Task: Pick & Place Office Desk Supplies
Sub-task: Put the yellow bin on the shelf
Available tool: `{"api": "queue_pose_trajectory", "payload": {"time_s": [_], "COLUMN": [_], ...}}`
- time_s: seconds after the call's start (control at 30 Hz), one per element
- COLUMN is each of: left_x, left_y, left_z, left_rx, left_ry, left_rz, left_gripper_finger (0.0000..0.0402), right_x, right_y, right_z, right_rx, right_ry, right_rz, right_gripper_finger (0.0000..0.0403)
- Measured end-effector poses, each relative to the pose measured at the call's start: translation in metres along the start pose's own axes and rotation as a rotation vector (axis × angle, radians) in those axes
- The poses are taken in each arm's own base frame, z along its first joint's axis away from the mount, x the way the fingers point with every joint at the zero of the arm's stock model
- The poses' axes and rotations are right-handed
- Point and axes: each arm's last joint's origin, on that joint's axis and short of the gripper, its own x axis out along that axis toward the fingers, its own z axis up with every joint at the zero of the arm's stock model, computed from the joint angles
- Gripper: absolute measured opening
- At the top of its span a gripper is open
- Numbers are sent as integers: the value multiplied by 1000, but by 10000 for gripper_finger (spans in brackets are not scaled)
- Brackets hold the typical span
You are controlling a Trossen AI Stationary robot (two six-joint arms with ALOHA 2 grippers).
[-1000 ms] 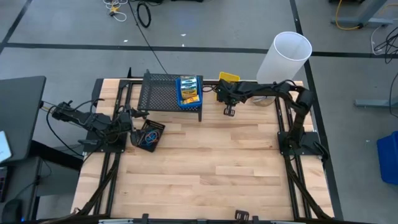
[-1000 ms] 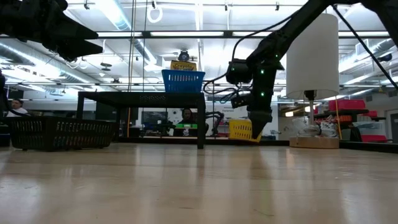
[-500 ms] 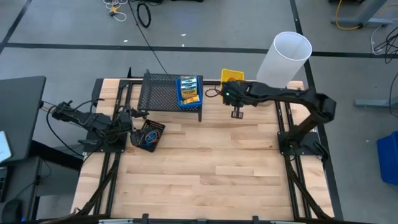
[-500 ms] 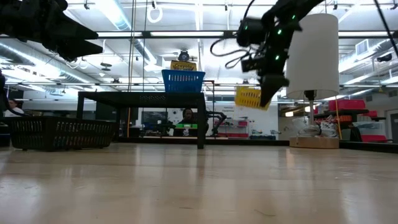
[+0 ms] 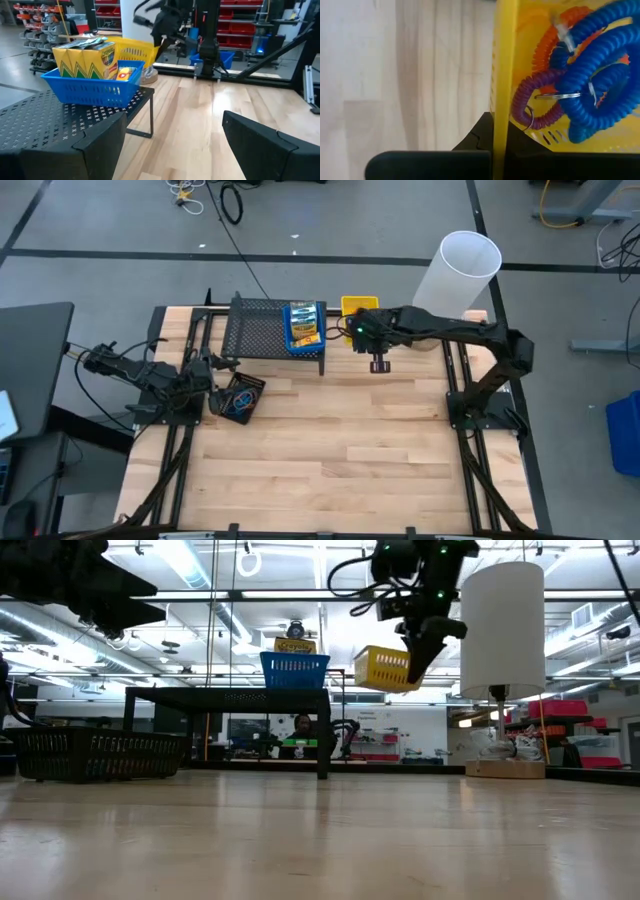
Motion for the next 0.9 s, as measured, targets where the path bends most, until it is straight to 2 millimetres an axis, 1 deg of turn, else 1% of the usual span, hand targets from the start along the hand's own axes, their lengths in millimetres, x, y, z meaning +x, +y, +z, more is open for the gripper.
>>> {"api": "queue_pose_trajectory", "payload": {"time_s": [0.1,0.23,0.4,0.73,0.9], "left_x": [0,0,0,0,0], "left_y": [0,0,0,0,0], "left_z": [0,0,0,0,0], "left_rx": [2,2,4,21,24], "left_ry": [-1,-1,0,0,0], "left_rz": [-1,-2,-3,-3,-2], "left_gripper_finger": [335,335,335,335,335], "right_x": [7,10,13,22,18], "right_y": [-4,-11,-15,-13,-12], "right_z": [11,28,40,55,60], "right_rx": [-11,-36,-61,-87,-95], "right_ry": [54,51,71,104,86], "right_rz": [37,35,75,122,118], "right_gripper_finger": [0,0,0,0,0]}}
